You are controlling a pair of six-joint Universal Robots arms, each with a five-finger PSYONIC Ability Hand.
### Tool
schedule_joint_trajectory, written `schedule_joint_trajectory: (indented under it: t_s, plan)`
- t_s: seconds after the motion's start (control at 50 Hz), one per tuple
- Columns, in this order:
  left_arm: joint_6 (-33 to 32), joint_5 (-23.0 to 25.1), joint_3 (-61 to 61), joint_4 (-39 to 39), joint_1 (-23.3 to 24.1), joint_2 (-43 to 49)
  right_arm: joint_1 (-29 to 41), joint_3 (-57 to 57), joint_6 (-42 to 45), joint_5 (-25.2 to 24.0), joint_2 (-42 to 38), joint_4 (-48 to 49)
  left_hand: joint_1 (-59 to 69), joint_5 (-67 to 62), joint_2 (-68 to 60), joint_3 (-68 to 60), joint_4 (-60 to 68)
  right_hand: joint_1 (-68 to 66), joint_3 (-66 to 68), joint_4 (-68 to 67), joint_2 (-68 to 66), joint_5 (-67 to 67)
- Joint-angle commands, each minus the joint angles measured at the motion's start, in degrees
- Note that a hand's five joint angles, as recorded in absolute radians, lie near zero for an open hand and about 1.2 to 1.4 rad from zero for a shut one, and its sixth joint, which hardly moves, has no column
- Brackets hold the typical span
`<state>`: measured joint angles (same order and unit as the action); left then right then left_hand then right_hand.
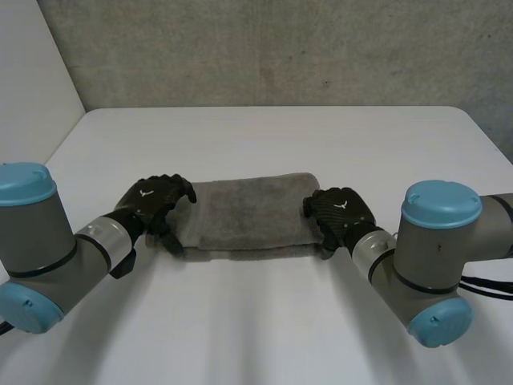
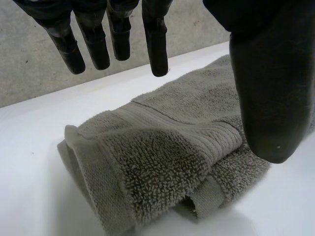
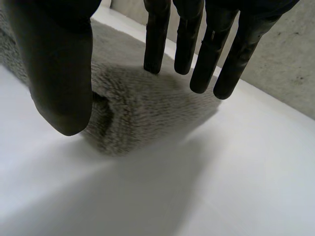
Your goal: Fold the towel.
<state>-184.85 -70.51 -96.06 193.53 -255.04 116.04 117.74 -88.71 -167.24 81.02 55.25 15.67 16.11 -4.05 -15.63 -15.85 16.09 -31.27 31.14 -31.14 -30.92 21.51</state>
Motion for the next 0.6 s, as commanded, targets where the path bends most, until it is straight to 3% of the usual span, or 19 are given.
schedule_joint_trajectory:
  t_s: [0.02,0.22,0.26,0.38,0.42,0.6]
  plan:
    - [0.01,0.11,-0.27,0.09,-0.11,0.59,0.03,-0.15,-4.32,-1.22,-1.02,2.18,-2.7,0.64,2.22,2.44,-2.68,-1.19,1.32,-1.31,-1.54,0.94]
    - [-0.08,0.11,-0.27,0.09,-0.11,1.38,0.03,0.38,-3.88,-0.6,-3.3,3.23,-2.87,0.8,2.39,2.61,-2.84,-4.89,5.02,-5.01,-5.24,4.65]
    - [-0.08,0.11,-0.27,0.09,-0.11,1.38,-0.06,0.38,-3.97,-0.6,-3.39,3.49,-2.87,0.8,2.39,2.61,-2.84,-12.76,12.89,-12.88,-13.11,12.52]
    - [-0.08,0.11,-0.27,0.09,-0.11,1.47,-0.23,-0.15,-3.97,-0.6,-2.95,4.81,-3.04,0.97,2.56,2.77,-3.01,-18.51,18.64,-18.64,-18.86,18.27]
    - [-0.08,0.11,-0.27,0.27,-0.11,1.47,-0.32,-0.24,-4.41,-0.6,-2.69,4.99,-3.04,0.97,2.56,2.77,-3.01,-28.39,28.52,-28.52,-28.74,28.15]
    - [-0.16,0.1,-0.44,0.71,-0.11,1.65,-1.37,-0.33,-4.23,0.01,-1.81,4.9,-3.04,0.97,2.56,2.77,-3.01,-48.71,48.84,-48.84,-49.06,48.47]
